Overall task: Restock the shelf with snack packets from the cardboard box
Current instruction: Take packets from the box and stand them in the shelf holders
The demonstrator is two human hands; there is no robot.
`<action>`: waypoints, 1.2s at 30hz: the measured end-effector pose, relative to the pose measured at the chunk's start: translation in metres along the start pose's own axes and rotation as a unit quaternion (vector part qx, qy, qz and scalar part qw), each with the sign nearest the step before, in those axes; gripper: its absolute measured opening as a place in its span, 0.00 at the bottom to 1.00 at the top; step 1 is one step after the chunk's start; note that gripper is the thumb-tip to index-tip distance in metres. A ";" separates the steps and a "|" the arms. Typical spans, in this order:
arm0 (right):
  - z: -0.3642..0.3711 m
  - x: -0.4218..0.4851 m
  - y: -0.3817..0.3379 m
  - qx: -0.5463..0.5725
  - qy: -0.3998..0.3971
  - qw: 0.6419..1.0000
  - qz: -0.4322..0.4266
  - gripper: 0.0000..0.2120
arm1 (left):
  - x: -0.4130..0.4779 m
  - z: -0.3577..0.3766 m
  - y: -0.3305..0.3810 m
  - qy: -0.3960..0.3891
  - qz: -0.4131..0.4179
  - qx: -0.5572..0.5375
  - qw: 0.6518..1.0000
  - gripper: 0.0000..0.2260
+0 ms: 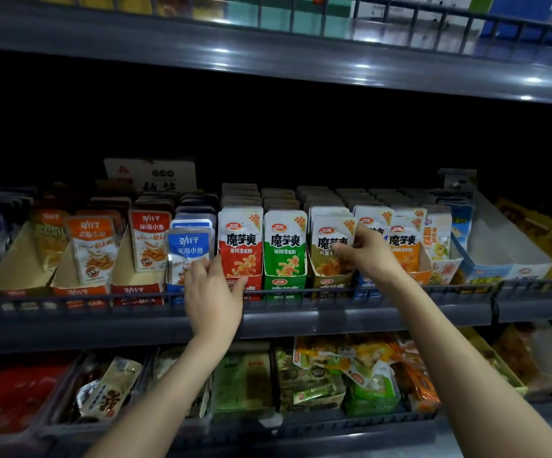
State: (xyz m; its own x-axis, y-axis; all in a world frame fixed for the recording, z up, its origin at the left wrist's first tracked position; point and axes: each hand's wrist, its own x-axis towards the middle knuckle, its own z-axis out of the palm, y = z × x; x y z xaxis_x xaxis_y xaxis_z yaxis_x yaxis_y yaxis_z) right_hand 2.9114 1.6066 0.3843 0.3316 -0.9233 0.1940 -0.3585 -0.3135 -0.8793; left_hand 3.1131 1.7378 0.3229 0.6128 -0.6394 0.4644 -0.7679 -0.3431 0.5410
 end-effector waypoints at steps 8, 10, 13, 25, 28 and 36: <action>0.023 0.001 0.017 -0.184 0.188 0.964 -0.045 0.26 | 0.000 -0.001 0.000 -0.002 -0.004 -0.003 1.000 0.26; 0.023 -0.001 0.017 -0.162 0.187 0.968 -0.039 0.27 | 0.000 -0.001 0.000 -0.002 -0.003 -0.002 1.000 0.26; 0.022 -0.008 0.016 -0.103 0.187 0.976 -0.042 0.28 | 0.001 -0.002 -0.001 -0.005 -0.002 -0.005 1.000 0.26; 0.017 -0.103 0.023 -0.014 0.169 0.985 -0.023 0.05 | -0.045 -0.033 -0.020 -0.011 0.023 -0.031 0.999 0.18; 0.035 -0.146 0.038 0.028 0.080 0.996 0.000 0.02 | -0.093 -0.040 -0.057 -0.039 0.027 -0.023 0.999 0.14; 0.119 -0.240 0.110 -0.013 -0.102 0.991 0.087 0.01 | -0.219 -0.042 -0.184 -0.125 -0.062 0.066 0.988 0.08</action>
State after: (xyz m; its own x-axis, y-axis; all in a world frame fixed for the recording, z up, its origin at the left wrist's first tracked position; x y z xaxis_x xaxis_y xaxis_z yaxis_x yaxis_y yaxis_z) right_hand 2.8962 1.8197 0.1896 0.4307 -0.9009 -0.0541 -0.4481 -0.1614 -0.8793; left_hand 3.1281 1.9700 0.1515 0.6504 -0.7316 0.2042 -0.7183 -0.5050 0.4786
